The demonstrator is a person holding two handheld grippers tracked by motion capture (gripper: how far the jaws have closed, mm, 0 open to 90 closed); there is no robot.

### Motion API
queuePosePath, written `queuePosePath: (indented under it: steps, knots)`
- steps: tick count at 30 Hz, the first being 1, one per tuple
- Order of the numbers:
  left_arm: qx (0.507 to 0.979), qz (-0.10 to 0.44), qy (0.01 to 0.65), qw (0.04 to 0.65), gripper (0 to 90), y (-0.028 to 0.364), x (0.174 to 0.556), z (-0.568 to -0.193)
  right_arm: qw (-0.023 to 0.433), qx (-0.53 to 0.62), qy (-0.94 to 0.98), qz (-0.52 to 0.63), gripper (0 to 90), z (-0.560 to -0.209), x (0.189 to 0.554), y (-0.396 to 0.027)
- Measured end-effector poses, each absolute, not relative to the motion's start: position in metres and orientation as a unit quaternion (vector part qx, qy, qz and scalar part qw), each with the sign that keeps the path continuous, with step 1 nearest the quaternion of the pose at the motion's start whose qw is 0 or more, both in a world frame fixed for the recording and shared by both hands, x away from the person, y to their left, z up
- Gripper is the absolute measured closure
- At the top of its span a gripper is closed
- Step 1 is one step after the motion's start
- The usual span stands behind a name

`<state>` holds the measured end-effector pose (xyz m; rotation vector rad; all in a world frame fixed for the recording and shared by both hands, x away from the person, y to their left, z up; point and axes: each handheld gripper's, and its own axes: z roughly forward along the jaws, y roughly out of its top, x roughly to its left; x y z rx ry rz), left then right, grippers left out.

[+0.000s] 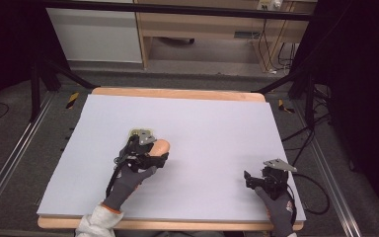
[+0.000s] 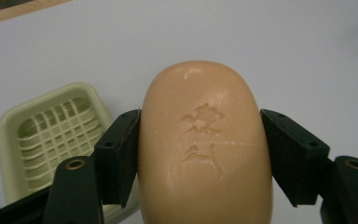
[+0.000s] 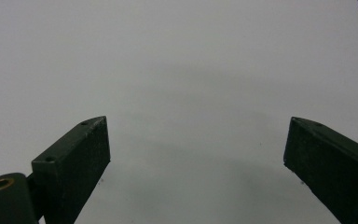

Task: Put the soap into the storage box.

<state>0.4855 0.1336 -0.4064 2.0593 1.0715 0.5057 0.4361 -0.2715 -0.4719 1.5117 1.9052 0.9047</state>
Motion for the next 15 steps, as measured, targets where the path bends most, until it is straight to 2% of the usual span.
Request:
queuePosePath:
  steps: [15]
  knots:
    - [0.783, 0.213, 0.451, 0.371, 31.6, 0.159, 0.504, -0.405, 0.268, 0.562, 0.707, 0.336, 7.5, -0.471, 0.436, -0.270]
